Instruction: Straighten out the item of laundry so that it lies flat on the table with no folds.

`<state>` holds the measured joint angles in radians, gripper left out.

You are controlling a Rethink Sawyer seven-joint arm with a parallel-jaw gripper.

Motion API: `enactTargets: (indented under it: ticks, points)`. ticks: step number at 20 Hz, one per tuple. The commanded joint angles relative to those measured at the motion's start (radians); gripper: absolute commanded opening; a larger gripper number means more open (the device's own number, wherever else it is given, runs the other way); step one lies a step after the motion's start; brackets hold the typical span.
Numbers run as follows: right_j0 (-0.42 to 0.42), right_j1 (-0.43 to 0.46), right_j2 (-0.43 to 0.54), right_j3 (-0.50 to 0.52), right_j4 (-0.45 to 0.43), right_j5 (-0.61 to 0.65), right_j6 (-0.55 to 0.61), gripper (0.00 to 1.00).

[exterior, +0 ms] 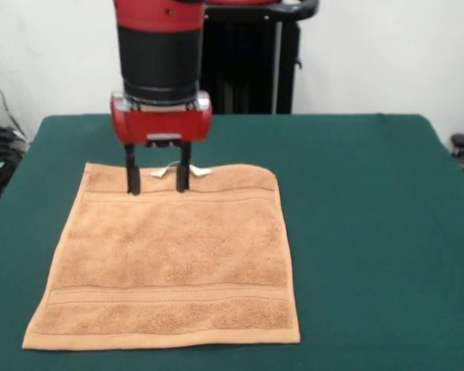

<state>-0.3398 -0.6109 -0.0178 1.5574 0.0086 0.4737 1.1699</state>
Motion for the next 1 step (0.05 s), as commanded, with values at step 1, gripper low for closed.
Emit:
enactTargets:
  ticks: [1]
  points:
    - [0.025, -0.021, 0.019, 0.056, 0.019, 0.062, 0.204, 1.00]
